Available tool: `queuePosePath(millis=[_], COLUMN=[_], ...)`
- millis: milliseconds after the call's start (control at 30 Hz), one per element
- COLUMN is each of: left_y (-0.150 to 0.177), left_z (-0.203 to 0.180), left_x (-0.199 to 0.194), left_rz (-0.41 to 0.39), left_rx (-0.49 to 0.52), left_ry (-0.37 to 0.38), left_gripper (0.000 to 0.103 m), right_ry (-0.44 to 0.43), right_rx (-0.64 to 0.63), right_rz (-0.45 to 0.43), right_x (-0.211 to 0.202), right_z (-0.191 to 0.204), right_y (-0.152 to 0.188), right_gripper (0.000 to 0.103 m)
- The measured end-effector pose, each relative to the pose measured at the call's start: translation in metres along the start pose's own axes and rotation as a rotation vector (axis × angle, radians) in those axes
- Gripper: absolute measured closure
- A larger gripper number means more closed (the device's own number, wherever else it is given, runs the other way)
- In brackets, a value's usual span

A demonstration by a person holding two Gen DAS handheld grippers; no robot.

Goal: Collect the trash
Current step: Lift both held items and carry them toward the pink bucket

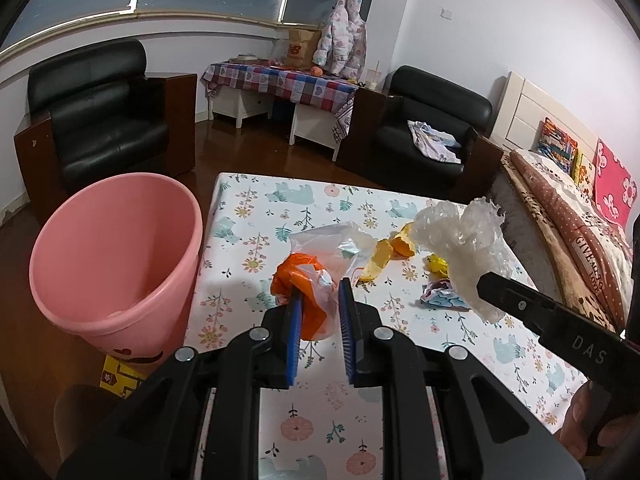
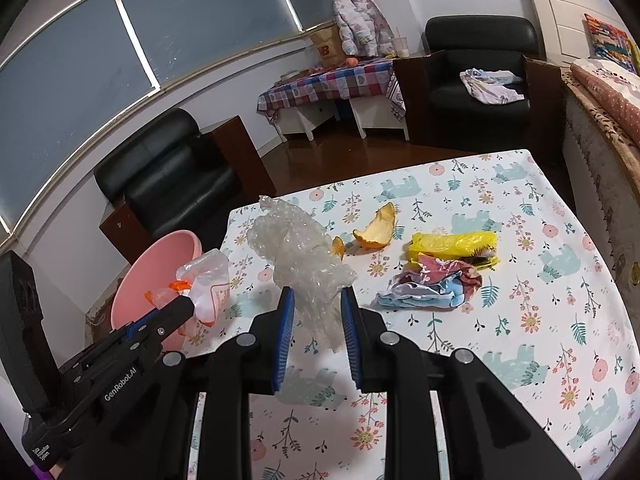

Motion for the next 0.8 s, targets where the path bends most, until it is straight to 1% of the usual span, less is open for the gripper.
queuePosePath(millis=[333, 800], left_y=[0.0, -0.006], left_z=[0.006, 0.029], left_x=[-0.005, -0.009], left_rz=[-0.016, -0.046], left_rx=[-0.012, -0.058], left_ry=[-0.01, -0.036], left_gripper=[0.086, 0.086], right_ry=[0.002, -0.002], right_rx=[-0.01, -0.046], right_rz=[0.01, 0.025], right_x=[0.004, 0.019], right_z=[0.005, 0.021], right_y=[0.002, 0.002], right_gripper=[0.079, 0.079])
Point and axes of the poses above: each gripper's, at about its wrist camera, not at the fingertips, and x roughly the way its jaws point, z to its left, y to its underside, the point moved 7 cm from there along x, roughly the way its jaws point, and after that the axes turned 1 degree about y, right-handed, at the moved point
